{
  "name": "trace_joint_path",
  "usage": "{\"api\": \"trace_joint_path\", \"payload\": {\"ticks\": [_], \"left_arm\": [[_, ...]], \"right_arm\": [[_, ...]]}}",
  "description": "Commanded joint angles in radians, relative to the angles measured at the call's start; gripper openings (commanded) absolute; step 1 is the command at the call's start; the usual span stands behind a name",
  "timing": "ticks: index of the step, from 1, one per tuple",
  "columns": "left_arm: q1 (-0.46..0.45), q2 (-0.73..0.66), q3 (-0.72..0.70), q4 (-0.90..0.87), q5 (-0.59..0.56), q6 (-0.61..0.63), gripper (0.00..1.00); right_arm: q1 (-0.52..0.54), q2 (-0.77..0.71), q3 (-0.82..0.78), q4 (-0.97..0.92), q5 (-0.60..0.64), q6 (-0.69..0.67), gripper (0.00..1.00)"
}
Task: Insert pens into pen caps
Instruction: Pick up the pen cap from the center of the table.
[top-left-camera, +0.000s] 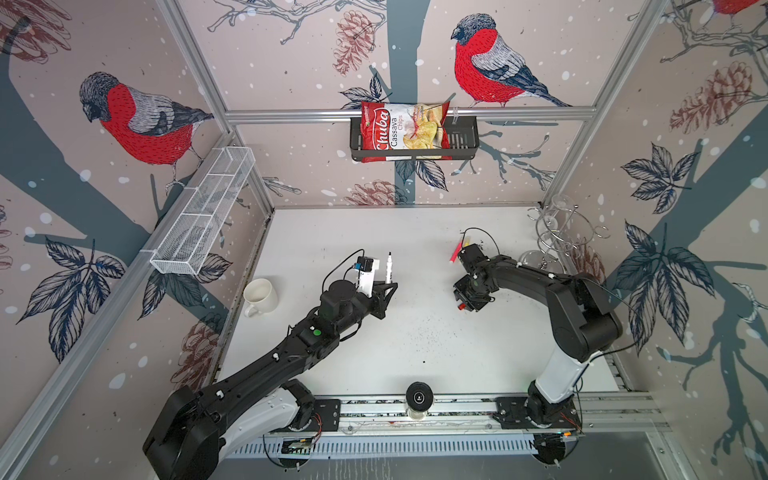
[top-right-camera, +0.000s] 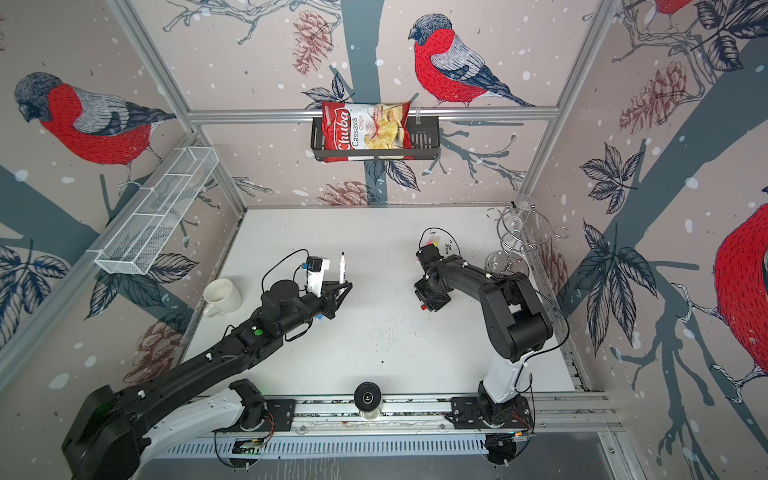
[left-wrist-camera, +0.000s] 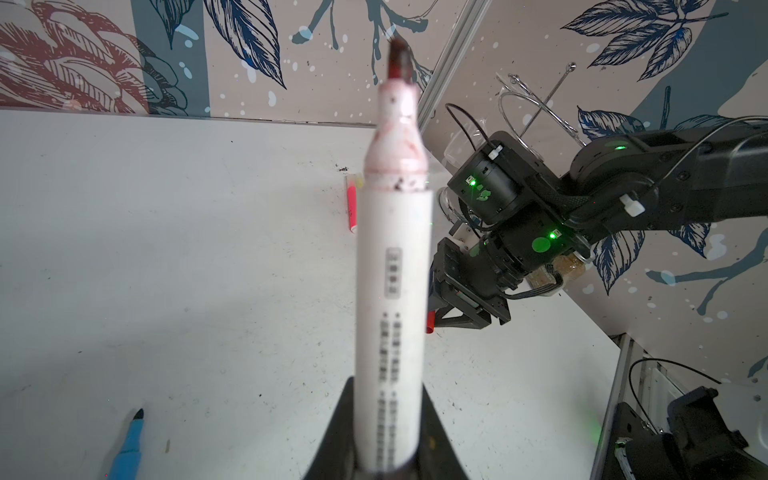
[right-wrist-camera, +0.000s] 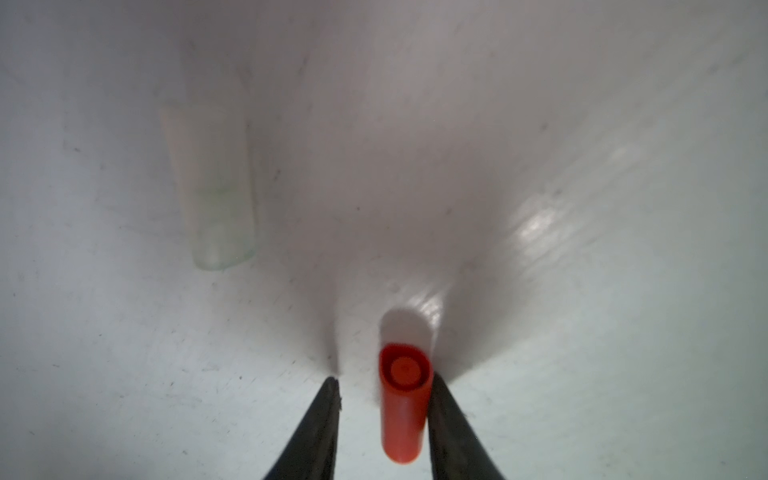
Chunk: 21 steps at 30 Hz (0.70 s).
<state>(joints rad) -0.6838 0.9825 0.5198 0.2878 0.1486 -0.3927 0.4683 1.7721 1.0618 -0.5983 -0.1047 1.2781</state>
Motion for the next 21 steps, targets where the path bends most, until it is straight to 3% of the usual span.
{"api": "trace_joint_path", "payload": {"ticks": [1, 21], "left_arm": [[0.003, -0.008, -0.01, 0.037, -0.018, 0.007, 0.0], [0.004, -0.04, -0.008, 0.029, -0.027, 0.011, 0.0]], "right_arm": [[0.0, 0.02, -0.006, -0.056, 0.025, -0.021, 0.36], [0.011, -0.031, -0.029, -0.018, 0.027, -0.14, 0.08]]}}
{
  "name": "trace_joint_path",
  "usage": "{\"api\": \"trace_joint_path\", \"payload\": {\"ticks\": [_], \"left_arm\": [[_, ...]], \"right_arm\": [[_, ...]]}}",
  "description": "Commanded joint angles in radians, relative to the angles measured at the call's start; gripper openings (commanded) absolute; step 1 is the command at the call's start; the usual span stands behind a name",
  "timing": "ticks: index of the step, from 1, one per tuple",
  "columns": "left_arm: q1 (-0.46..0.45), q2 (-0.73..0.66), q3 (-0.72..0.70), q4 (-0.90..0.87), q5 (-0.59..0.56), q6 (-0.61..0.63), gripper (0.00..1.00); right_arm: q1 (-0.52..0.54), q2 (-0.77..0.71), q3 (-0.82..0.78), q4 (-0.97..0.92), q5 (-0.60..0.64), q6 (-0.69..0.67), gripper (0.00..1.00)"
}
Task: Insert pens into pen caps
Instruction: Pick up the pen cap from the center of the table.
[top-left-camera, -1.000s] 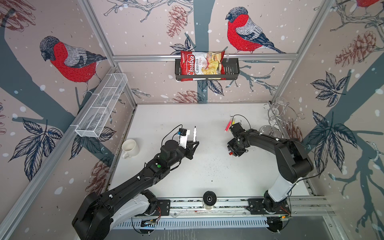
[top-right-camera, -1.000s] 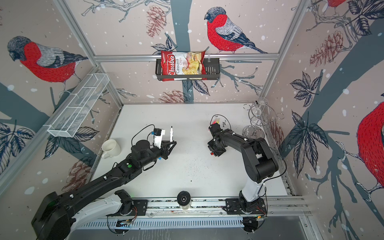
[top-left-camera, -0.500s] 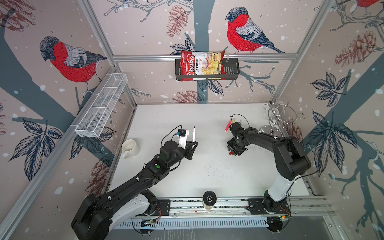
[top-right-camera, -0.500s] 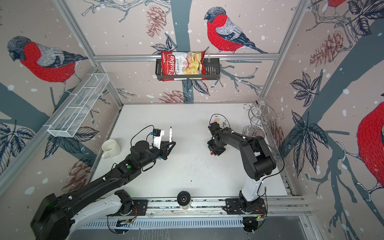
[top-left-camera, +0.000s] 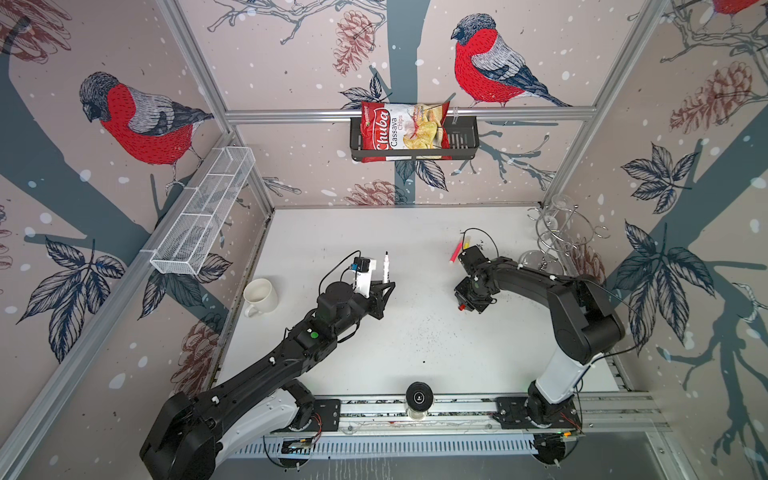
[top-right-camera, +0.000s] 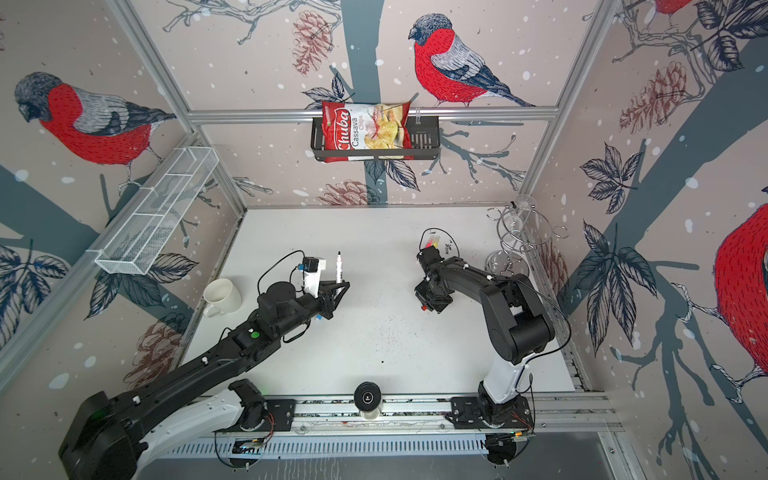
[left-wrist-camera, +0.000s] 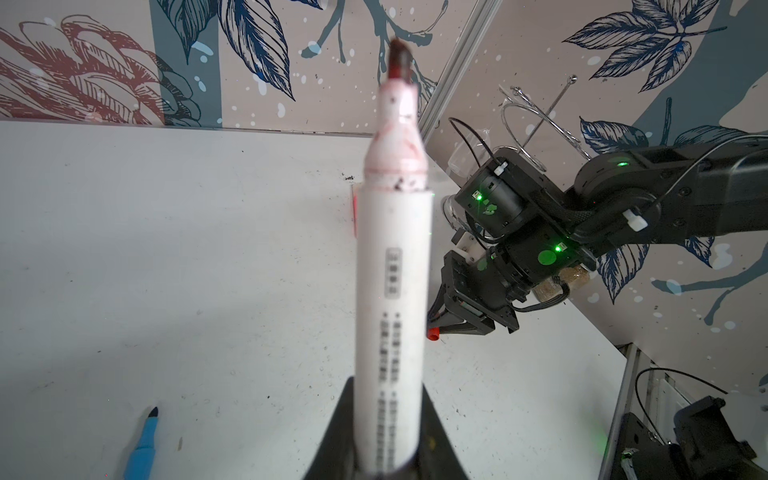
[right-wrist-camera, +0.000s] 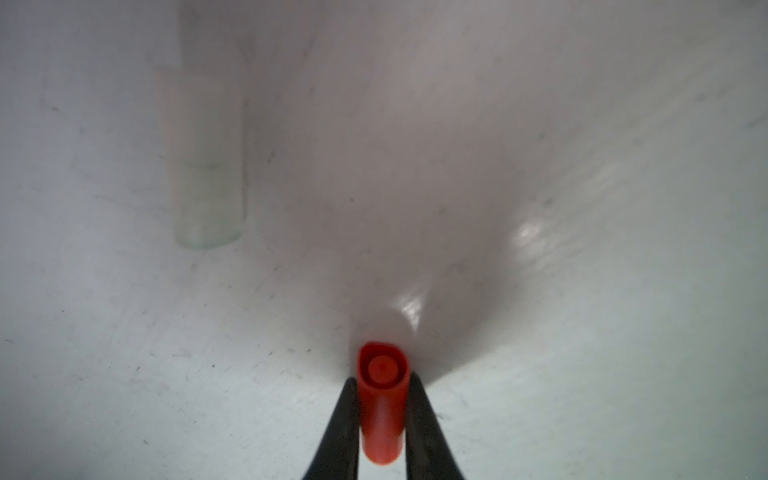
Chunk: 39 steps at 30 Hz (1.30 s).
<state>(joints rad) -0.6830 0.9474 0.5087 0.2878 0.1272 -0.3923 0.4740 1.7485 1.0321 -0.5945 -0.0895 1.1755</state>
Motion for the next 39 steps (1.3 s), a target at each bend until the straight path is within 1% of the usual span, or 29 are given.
{"api": "trace_joint_path", "payload": {"ticks": [1, 3, 7, 9, 14, 16, 17, 22, 26, 27, 32, 39], "left_arm": [[0.003, -0.006, 0.003, 0.027, -0.006, 0.012, 0.0], [0.004, -0.007, 0.003, 0.027, -0.006, 0.013, 0.0], [0.003, -0.009, 0.002, 0.029, 0.004, 0.017, 0.0], [0.004, -0.011, -0.002, 0.034, 0.01, 0.018, 0.0], [0.004, -0.012, -0.012, 0.065, 0.049, 0.023, 0.0], [0.004, -0.008, -0.014, 0.086, 0.079, 0.026, 0.0], [0.003, -0.003, -0.014, 0.095, 0.099, 0.025, 0.0], [0.001, 0.051, 0.019, 0.111, 0.235, 0.028, 0.0], [-0.012, 0.085, 0.045, 0.114, 0.306, 0.038, 0.0], [-0.018, 0.089, 0.048, 0.118, 0.322, 0.039, 0.0], [-0.048, 0.11, 0.071, 0.128, 0.368, 0.051, 0.0], [-0.078, 0.135, 0.097, 0.131, 0.394, 0.064, 0.0]], "right_arm": [[0.004, -0.019, 0.007, -0.012, 0.013, -0.054, 0.06], [0.003, -0.042, 0.028, -0.011, 0.025, -0.089, 0.02], [0.003, -0.103, 0.063, -0.004, 0.053, -0.153, 0.0], [0.002, -0.167, 0.051, 0.048, 0.043, -0.195, 0.01], [-0.006, -0.34, 0.006, 0.213, -0.032, -0.325, 0.0], [-0.017, -0.409, -0.008, 0.255, -0.044, -0.349, 0.0], [-0.02, -0.448, -0.024, 0.304, -0.071, -0.375, 0.0], [-0.036, -0.611, -0.087, 0.445, -0.12, -0.424, 0.0], [-0.058, -0.716, -0.158, 0.603, -0.226, -0.441, 0.0], [-0.061, -0.738, -0.171, 0.636, -0.234, -0.443, 0.0], [-0.063, -0.8, -0.196, 0.709, -0.283, -0.471, 0.0], [-0.052, -0.82, -0.187, 0.758, -0.372, -0.504, 0.0]]}}
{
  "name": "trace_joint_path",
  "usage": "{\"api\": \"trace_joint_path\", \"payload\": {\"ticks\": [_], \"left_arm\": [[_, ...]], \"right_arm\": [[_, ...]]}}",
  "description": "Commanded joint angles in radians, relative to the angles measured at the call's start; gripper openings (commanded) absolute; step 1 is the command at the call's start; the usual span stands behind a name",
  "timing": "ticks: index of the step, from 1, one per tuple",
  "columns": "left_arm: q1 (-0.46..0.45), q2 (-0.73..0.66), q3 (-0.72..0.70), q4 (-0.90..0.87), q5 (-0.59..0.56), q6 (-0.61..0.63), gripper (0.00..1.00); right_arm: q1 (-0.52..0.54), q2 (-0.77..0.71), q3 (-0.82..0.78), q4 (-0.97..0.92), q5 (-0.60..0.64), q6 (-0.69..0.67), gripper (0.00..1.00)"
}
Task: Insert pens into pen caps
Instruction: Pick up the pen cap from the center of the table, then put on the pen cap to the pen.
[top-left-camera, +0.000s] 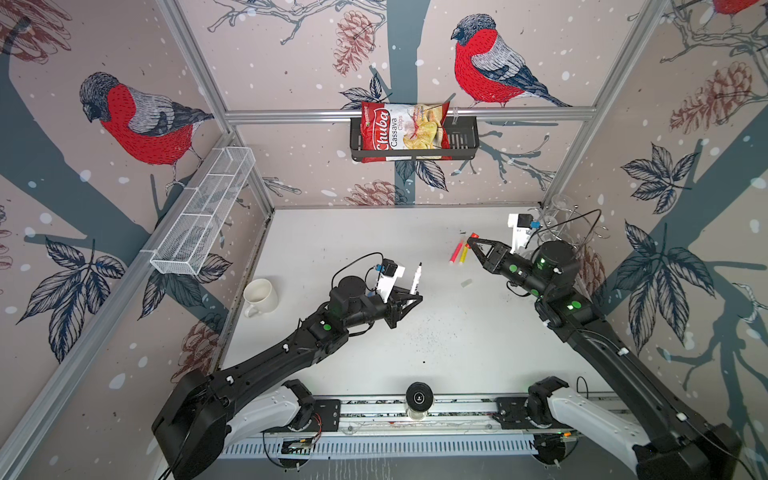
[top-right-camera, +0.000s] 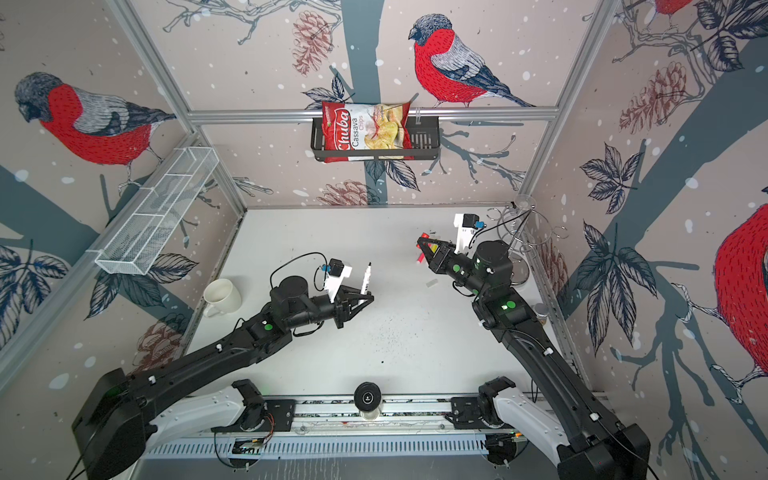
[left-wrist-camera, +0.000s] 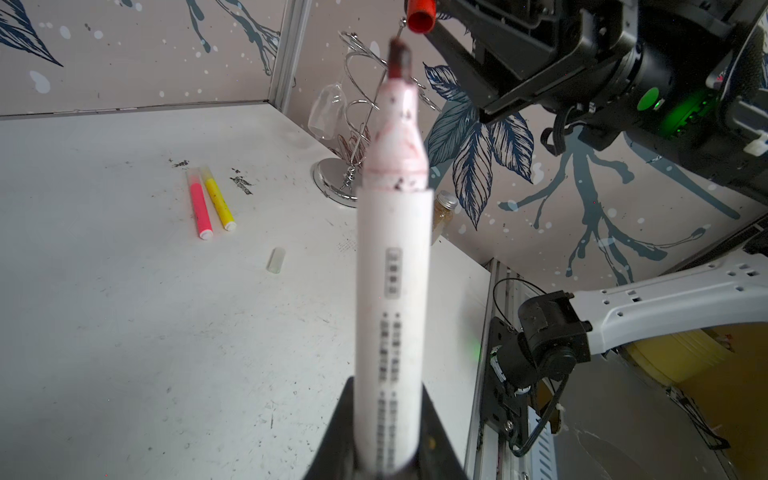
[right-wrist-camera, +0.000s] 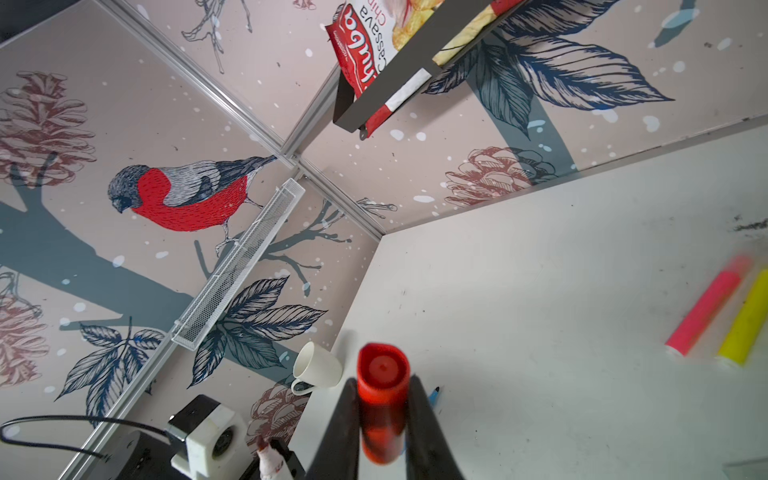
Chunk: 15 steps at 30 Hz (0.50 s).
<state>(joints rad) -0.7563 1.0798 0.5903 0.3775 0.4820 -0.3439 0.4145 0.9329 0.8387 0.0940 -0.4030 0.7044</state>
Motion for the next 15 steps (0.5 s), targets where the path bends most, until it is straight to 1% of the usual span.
{"api": "trace_joint_path", "payload": {"ticks": [1, 4, 15], "left_arm": [[-0.006, 0.005, 0.018, 0.045, 0.047, 0.016, 0.0], [-0.012, 0.014, 0.029, 0.05, 0.07, 0.014, 0.0], [-0.028, 0.041, 0.045, 0.074, 0.082, 0.003, 0.0]], "right_arm": [[0.012, -0.005, 0.008, 0.074, -0.066, -0.037, 0.0], [0.036, 0.001, 0.01, 0.09, -0.086, -0.057, 0.0], [0.109, 0.018, 0.018, 0.129, -0.12, -0.088, 0.0]]}}
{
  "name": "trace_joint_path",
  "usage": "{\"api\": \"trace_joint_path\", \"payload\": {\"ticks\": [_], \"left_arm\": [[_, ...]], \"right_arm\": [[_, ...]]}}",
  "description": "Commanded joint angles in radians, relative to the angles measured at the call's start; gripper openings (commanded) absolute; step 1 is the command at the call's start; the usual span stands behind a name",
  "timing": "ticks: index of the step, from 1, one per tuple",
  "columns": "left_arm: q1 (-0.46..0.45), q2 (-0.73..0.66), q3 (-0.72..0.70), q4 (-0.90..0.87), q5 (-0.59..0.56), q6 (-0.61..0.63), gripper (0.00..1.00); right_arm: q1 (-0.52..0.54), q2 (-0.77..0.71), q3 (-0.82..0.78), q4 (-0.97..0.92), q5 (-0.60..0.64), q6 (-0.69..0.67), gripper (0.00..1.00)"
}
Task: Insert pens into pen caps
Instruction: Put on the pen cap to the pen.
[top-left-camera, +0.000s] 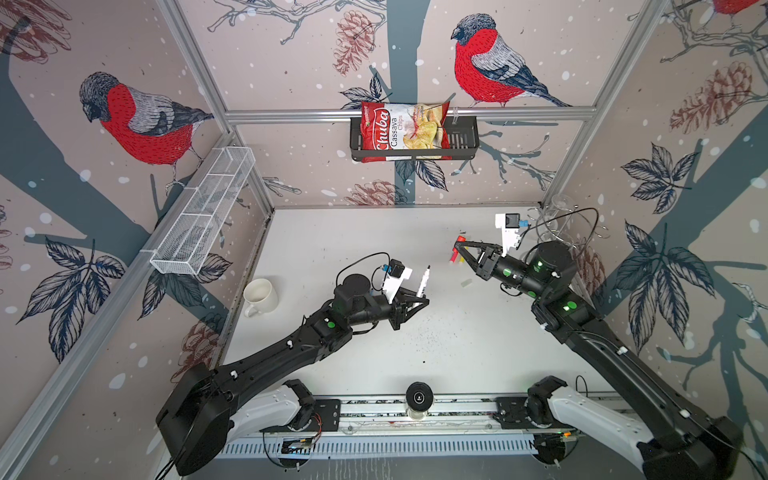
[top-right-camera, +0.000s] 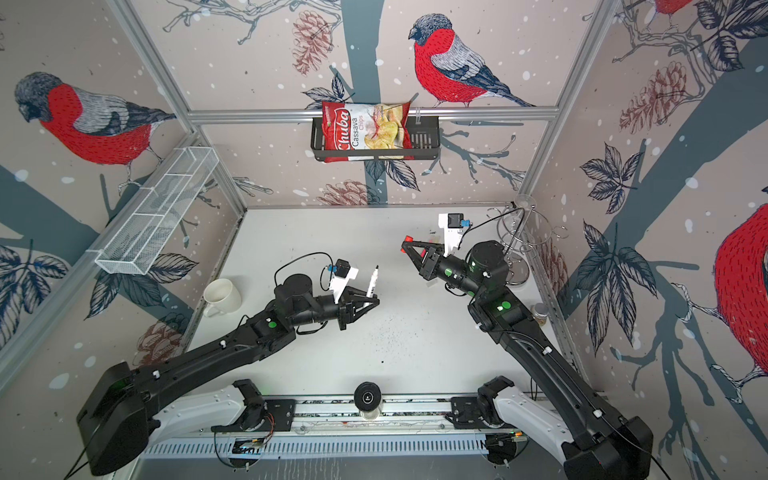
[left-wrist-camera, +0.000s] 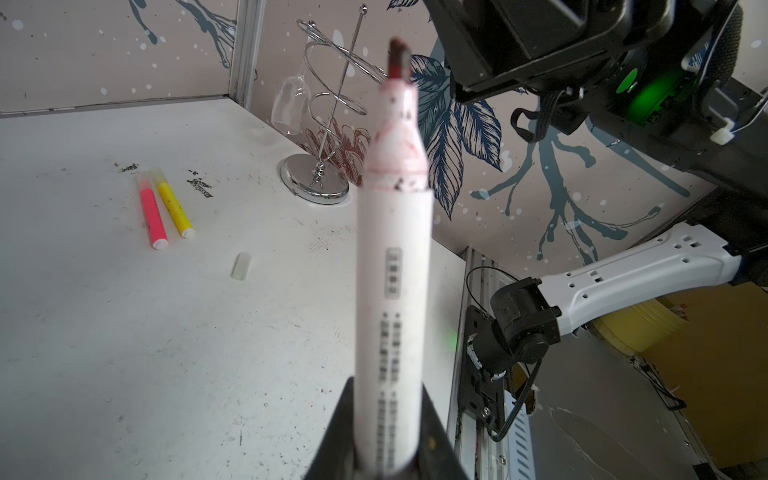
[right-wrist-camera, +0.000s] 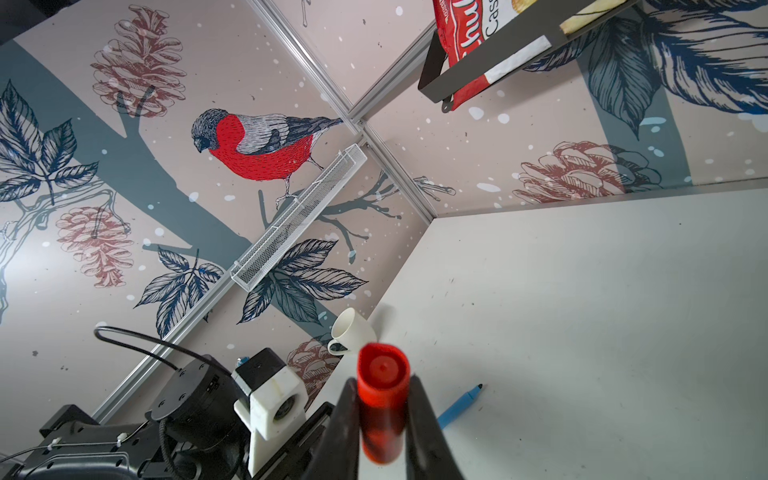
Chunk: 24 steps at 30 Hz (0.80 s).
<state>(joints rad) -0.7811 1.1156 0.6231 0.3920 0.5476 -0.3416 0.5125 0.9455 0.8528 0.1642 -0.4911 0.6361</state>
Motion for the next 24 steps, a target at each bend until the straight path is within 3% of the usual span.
{"api": "trace_joint_path", "payload": {"ticks": [1, 24], "left_arm": [[-0.005, 0.006, 0.016, 0.06, 0.015, 0.001, 0.0], [-0.014, 0.012, 0.013, 0.088, 0.005, -0.015, 0.0]], "right_arm": [[0.017, 0.007, 0.005, 0.062, -0.036, -0.02, 0.0], [0.133, 0.059, 0.007, 0.093, -0.046, -0.052, 0.0]]}}
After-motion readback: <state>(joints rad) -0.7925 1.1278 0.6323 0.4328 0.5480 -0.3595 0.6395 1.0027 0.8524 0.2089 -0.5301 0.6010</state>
